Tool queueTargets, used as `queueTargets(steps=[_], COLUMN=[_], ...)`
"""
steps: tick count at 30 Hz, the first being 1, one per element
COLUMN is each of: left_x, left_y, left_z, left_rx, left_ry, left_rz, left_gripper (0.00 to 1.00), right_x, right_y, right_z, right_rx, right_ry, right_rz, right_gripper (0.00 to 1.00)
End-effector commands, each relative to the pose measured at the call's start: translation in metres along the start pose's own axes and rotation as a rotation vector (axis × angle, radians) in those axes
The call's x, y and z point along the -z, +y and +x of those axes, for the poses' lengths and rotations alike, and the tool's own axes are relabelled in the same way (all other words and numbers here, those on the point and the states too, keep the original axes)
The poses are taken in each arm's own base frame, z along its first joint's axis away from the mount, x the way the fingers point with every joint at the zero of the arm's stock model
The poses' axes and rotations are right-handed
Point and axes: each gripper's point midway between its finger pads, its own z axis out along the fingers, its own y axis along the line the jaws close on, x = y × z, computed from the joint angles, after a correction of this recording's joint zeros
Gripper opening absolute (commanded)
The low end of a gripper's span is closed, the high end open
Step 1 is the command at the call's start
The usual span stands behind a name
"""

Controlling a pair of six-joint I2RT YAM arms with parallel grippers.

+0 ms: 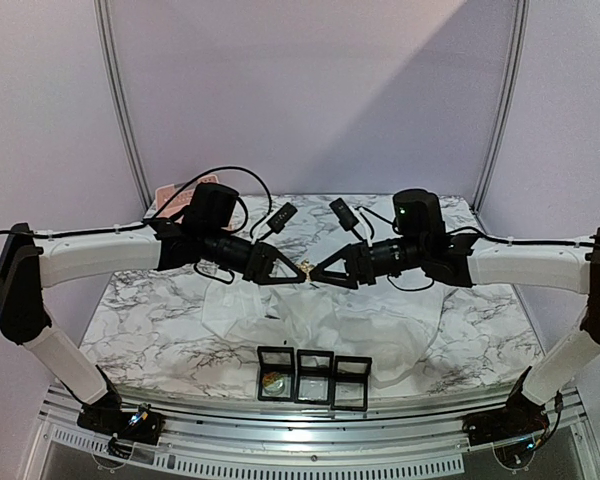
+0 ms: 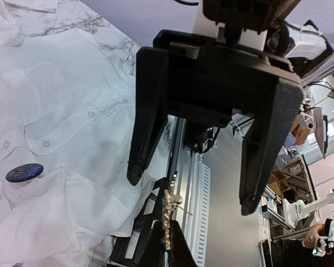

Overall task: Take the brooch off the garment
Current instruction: Close the brooch at the center of the board.

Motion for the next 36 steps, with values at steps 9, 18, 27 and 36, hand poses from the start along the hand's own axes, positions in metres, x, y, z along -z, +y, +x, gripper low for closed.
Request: queueTargets(steps=[9, 18, 27, 36], left_x=[0.001, 0.001, 0.0, -0.002], left_y=[-0.015, -0.016, -0.017, -0.02], left_z=[-0.005, -0.005, -0.003, -0.001], left_rx=[-0.053, -0.054, -0.061, -0.073], left_ry=[-0.013, -0.01, -0.005, 0.006], left_rz=[0.064, 0.06, 0.062, 0.065], left_gripper=[0.0, 0.0, 0.0, 0.0], right_x=[-0.004, -0.005, -0.008, -0.009], right_y=[-0.004, -0.003, -0.005, -0.008], right_z=[0.002, 0.003, 0.0, -0.002], right_rx=[0.014, 0.01, 0.002, -0.013], right_ry=[0.004, 0.009, 0.007, 0.001], right_rz=[0.03, 0.012, 0.021, 0.03], right_gripper=[0.53, 0.4, 0.31, 0.25])
